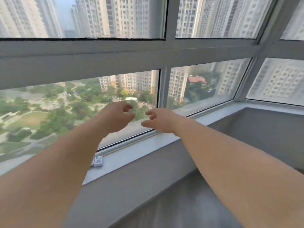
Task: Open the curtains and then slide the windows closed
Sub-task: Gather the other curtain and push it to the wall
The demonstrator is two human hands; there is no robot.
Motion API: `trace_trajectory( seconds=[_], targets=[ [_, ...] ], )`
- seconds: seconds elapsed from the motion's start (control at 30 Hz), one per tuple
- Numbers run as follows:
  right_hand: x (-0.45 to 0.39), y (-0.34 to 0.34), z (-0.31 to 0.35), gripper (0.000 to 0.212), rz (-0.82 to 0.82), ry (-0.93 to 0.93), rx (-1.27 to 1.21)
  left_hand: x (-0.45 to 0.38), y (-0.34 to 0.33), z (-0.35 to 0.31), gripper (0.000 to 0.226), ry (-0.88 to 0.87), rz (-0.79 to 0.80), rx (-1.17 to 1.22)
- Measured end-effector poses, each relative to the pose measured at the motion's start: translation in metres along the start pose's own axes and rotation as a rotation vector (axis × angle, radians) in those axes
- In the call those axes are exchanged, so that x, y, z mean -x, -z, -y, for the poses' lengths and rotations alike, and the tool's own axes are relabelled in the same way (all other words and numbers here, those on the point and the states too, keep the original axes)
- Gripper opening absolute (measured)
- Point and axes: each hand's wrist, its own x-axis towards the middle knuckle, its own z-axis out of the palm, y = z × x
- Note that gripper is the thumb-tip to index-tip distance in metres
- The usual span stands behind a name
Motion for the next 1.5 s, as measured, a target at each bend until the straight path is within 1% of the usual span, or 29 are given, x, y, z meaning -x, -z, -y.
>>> trace_trajectory(
  seconds=[0.13,0.23,0.33,0.4,0.47,0.57,0.67,0.77,0.83,0.9,1.0,1.07,1.17,1.3,1.43,1.5],
  targets=[
    [0.007,0.051,-0.061,0.065,-0.133,-0.169,0.012,-0.066,-0.053,-0.049,0.032,-0.145,0.133,0.057],
    [0.03,0.085,-0.111,0.064,-0.255,-0.303,-0.036,-0.09,-0.102,-0.097,0.033,-0.246,0.251,0.098],
    [0.067,0.124,-0.176,0.063,-0.35,-0.434,-0.032,-0.1,-0.167,-0.164,0.034,-0.357,0.396,0.11],
    [0.09,0.149,-0.212,0.063,-0.399,-0.484,-0.038,-0.101,-0.201,-0.205,0.034,-0.437,0.455,0.105],
    [0.122,0.182,-0.262,0.062,-0.481,-0.529,-0.044,-0.103,-0.249,-0.264,0.036,-0.538,0.504,0.096],
    [0.159,0.223,-0.322,0.061,-0.544,-0.574,-0.07,-0.107,-0.298,-0.337,0.036,-0.604,0.541,0.127],
    [0.205,0.274,-0.385,0.061,-0.58,-0.668,-0.062,-0.108,-0.355,-0.418,0.037,-0.698,0.554,0.082],
    [0.243,0.316,-0.44,0.06,-0.695,-0.722,-0.138,-0.107,-0.407,-0.475,0.039,-0.76,0.604,0.077],
    [0.269,0.336,-0.476,0.059,-0.762,-0.77,-0.191,-0.104,-0.445,-0.514,0.042,-0.791,0.673,0.04],
    [0.286,0.343,-0.505,0.059,-0.767,-0.811,-0.212,-0.105,-0.47,-0.542,0.044,-0.825,0.708,-0.017],
    [0.31,0.365,-0.553,0.06,-0.818,-0.859,-0.227,-0.115,-0.517,-0.598,0.043,-0.853,0.732,0.021],
    [0.321,0.38,-0.581,0.06,-0.862,-0.881,-0.239,-0.121,-0.544,-0.627,0.043,-0.879,0.757,0.041],
    [0.33,0.409,-0.63,0.06,-0.896,-0.924,-0.252,-0.136,-0.599,-0.671,0.045,-0.958,0.799,0.0],
    [0.335,0.459,-0.695,0.059,-0.921,-1.01,-0.18,-0.175,-0.675,-0.738,0.046,-1.012,0.836,0.053],
    [0.344,0.541,-0.752,0.062,-1.016,-1.097,-0.127,-0.228,-0.743,-0.833,0.047,-1.015,0.87,0.149],
    [0.349,0.575,-0.772,0.064,-1.059,-1.114,-0.099,-0.246,-0.765,-0.875,0.048,-1.022,0.848,0.207]
  ],
)
